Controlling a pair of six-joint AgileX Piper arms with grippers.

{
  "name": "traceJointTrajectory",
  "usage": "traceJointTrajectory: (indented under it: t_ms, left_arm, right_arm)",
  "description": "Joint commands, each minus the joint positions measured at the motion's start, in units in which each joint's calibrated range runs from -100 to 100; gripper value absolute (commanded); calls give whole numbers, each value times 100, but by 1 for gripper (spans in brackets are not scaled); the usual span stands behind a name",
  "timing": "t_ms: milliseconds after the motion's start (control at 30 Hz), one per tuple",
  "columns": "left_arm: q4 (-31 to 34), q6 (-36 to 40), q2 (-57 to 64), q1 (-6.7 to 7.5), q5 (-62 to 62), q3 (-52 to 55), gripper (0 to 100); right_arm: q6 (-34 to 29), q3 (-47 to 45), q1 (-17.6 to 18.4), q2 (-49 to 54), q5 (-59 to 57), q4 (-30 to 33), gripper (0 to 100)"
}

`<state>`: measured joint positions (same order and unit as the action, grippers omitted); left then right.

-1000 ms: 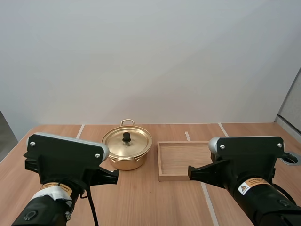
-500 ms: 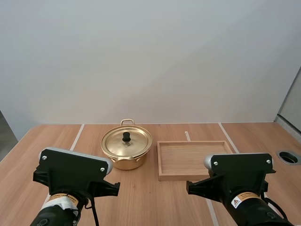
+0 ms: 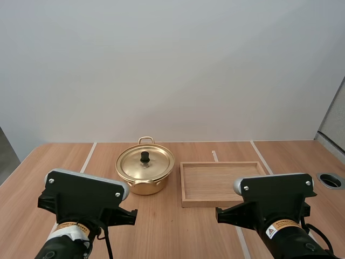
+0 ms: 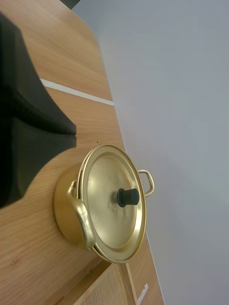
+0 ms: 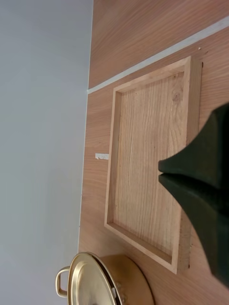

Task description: Open the pot, put the pineapple inside, and close it

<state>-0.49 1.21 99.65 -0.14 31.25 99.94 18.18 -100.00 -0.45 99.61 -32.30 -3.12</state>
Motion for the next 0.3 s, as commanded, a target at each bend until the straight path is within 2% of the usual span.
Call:
traceJointTrajectory:
  t_ms: [0,267]
  left_arm:
    - [102,15,35,19,-187,6,0]
    - [154,15,35,19,-187,6,0]
  right_arm:
    - [52,0,4,39,129,-132,0]
    - [52,0,4,39,129,-260,0]
